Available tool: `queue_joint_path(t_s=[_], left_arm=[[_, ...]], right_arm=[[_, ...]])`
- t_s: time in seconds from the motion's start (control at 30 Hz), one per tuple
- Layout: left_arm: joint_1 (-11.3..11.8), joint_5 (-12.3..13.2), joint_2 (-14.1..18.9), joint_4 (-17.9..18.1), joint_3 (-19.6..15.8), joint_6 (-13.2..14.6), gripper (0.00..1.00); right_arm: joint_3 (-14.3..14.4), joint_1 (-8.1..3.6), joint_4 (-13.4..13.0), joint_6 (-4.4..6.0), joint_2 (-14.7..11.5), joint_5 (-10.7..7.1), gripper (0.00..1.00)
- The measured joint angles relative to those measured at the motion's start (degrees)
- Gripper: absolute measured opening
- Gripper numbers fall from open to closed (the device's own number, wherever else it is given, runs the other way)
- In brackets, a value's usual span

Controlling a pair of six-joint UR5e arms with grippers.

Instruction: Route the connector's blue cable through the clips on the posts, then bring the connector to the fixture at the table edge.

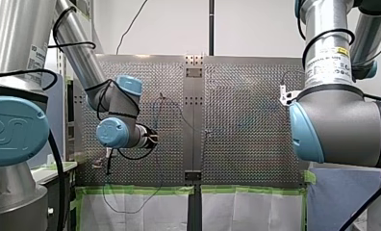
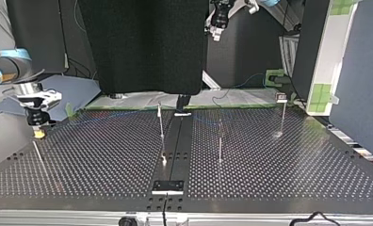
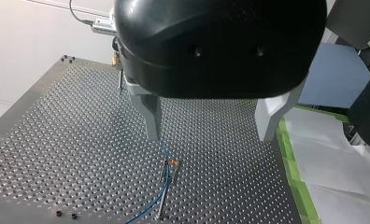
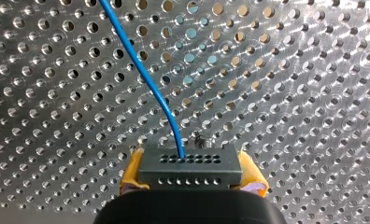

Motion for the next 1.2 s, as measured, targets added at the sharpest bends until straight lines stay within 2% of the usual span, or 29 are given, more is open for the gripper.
queue_joint_path(t_s=[0.6, 1.2], left_arm=[[0.0, 0.0, 0.1, 0.3, 0.0, 1.6, 1.0], [0.0, 0.0, 0.1, 0.3, 0.0, 1.6, 1.0]], right_arm=[[0.0, 0.0, 0.0, 0.0, 0.0, 0.0, 0.09], [0.0, 0.0, 0.0, 0.0, 0.0, 0.0, 0.09]])
